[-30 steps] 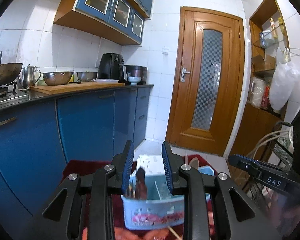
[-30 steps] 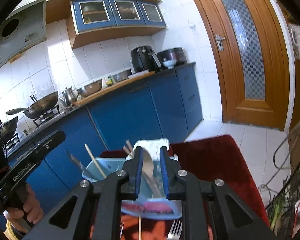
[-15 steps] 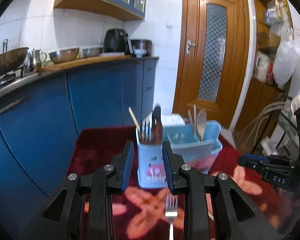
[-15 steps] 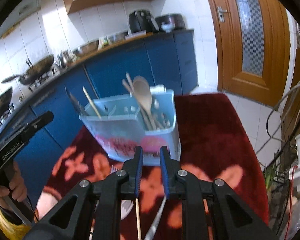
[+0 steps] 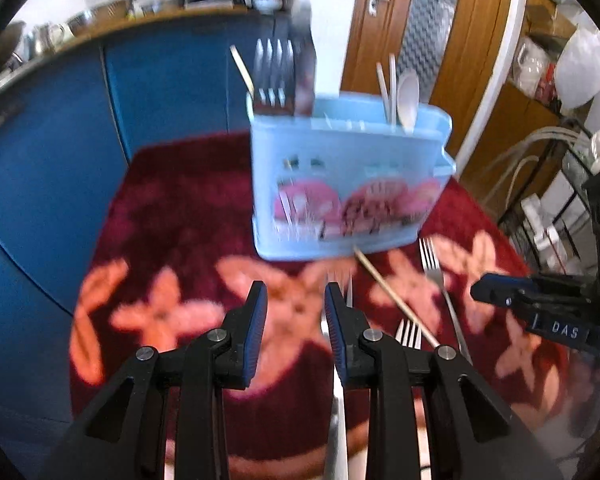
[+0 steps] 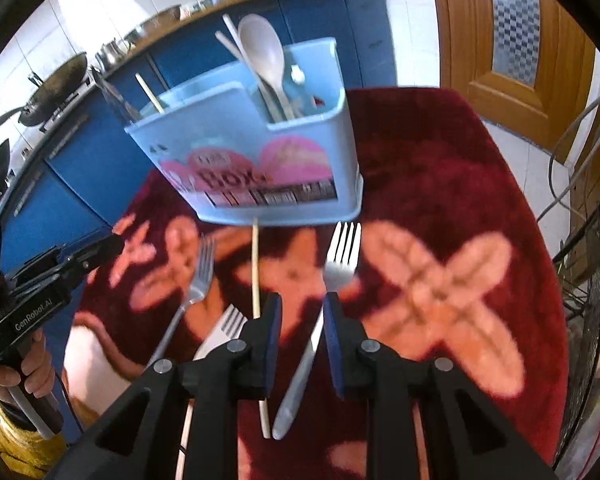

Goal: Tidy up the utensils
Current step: 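Withdraw both open tools from the Box back over the metal forks, then lower the left gripper around a metal fork handle while the right lowers around another metal fork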

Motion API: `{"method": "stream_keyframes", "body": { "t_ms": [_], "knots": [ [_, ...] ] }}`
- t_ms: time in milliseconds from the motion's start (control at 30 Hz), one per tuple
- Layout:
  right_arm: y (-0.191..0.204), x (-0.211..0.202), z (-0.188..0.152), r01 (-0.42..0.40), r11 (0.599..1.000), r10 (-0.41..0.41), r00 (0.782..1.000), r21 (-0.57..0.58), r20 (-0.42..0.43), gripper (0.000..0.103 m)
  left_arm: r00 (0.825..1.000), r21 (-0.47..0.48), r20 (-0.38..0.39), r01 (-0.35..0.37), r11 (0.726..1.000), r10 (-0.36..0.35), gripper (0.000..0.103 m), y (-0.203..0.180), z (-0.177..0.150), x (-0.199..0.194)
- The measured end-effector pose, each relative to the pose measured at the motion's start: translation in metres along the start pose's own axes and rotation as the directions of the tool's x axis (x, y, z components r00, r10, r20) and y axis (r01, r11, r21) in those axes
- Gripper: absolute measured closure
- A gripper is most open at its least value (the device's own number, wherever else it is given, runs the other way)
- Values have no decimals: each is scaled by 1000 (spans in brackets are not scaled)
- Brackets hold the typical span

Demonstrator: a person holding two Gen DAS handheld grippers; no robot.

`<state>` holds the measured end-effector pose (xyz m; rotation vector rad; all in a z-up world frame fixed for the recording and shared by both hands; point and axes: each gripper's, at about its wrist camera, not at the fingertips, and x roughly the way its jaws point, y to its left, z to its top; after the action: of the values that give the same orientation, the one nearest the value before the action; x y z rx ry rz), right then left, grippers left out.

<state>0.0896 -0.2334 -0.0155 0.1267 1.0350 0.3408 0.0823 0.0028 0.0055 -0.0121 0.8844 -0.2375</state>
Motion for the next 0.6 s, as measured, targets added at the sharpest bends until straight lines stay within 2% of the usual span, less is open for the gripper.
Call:
{"method": "stream_keyframes", "body": {
  "t_ms": [267,467,600],
  "knots": [
    [-5,15,0,33,999,-32,996,5,-82,78,987,11,-149,62,998,-60,74,-7,-10,24],
    [-8,26,4,42,999,-40,990,18,-138,77,966,37,-248,76,996,-65,74,-14,-16,40],
    [-7,31,7,47,999,-44,987,12,-154,77,959,52,-279,72,996,-55,74,-18,-18,49]
  ]
}}
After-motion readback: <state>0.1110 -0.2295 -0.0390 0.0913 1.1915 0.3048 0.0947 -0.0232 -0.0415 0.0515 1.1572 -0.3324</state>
